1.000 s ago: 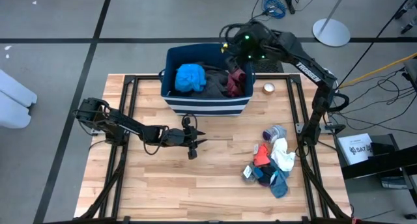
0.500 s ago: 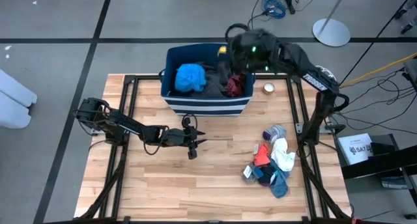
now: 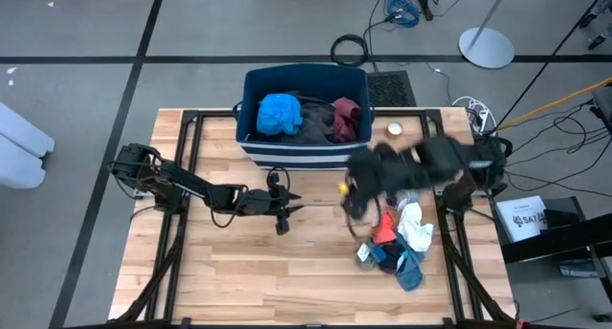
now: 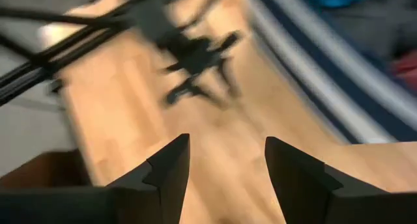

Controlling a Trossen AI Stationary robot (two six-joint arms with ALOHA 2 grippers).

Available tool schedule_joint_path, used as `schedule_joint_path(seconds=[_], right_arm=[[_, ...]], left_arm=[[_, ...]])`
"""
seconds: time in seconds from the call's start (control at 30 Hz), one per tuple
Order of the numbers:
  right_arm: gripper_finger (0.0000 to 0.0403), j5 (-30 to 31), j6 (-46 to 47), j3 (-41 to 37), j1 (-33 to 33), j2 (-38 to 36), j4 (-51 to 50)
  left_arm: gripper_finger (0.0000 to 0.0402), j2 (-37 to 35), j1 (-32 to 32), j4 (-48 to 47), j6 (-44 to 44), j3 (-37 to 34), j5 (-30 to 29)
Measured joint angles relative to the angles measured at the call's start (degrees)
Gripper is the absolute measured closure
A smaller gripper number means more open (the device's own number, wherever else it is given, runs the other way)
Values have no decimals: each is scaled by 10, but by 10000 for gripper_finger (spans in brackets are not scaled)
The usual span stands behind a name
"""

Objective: Sort clothes
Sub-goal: Move all clothes to the center of the table

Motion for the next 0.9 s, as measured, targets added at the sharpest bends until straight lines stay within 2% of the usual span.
schedule_joint_path(seconds=[0.27,0.5,0.6,0.7,0.9], right_arm=[[215,111,101,-19,172,42,-5],[215,120,176,-89,267,102,-7],[215,100,191,-127,292,131,-6],[215,47,218,-169,304,161,-2],[215,-57,234,-256,294,208,3]], left_arm=[[256,0,-17,5,-47,0,14],[256,0,-42,67,-11,0,106],[256,0,-50,85,9,0,145],[256,0,-56,84,15,0,174],[256,0,-59,83,15,0,178]])
